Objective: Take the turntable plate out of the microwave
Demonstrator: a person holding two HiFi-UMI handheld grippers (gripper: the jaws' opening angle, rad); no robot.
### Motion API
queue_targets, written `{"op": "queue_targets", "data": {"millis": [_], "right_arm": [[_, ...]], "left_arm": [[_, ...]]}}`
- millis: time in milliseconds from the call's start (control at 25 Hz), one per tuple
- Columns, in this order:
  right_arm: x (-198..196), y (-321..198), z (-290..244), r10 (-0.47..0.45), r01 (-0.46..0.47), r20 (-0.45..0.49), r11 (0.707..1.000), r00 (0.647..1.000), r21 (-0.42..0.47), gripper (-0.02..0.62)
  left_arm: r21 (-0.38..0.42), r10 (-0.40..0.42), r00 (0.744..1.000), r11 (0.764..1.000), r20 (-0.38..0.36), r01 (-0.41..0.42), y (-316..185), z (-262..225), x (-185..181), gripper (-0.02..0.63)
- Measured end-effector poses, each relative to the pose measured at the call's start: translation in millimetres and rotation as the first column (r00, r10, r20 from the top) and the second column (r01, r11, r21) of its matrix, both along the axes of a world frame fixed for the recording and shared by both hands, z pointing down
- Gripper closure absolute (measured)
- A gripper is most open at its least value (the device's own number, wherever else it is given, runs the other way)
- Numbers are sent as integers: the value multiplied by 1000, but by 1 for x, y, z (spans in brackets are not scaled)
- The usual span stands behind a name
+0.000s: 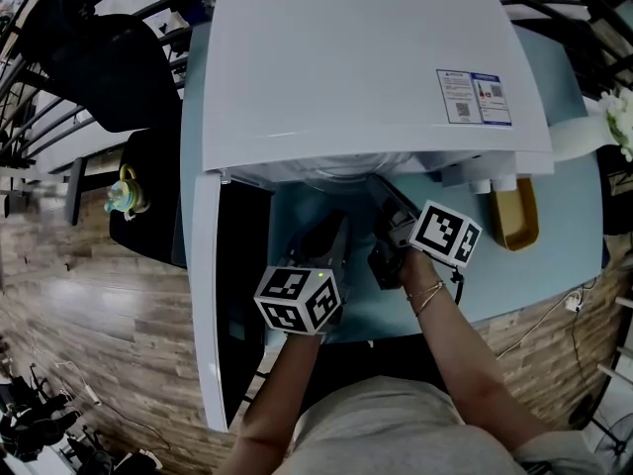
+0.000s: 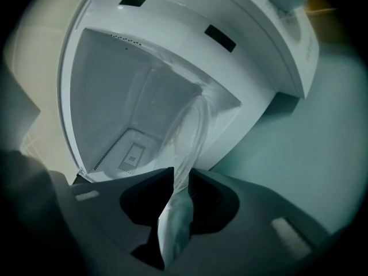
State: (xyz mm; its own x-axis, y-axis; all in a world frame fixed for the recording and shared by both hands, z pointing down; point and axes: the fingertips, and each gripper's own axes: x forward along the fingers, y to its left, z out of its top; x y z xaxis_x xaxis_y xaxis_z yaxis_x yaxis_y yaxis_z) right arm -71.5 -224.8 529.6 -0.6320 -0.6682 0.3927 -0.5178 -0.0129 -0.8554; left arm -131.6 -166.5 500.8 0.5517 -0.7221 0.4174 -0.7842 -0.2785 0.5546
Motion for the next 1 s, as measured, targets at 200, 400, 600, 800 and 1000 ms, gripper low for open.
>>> {"op": "queue_targets", "data": {"millis": [200, 400, 600, 800, 1000], "right_arm": [[2, 4, 0, 0, 0, 12, 1000, 1000, -19, 492], [9, 15, -1, -2, 2, 14, 1000, 1000, -28, 497], [16, 24, -1, -22, 22, 20, 999, 1000, -34, 497], [18, 31, -1, -57, 58, 19, 998, 998, -35, 502], [17, 40, -2, -72, 73, 32, 996, 997, -44, 503]], "left_arm": [[-49, -7, 996, 999, -90, 2, 1, 5, 5, 515], [-66, -27, 995, 998, -100, 20, 2, 9, 6, 449], [-63, -63, 988, 996, -140, 55, 0, 9, 4, 388], [-72, -106, 980, 993, -168, 95, -3, 8, 1, 350], [-87, -128, 979, 989, -160, 115, -8, 13, -2, 347]]}}
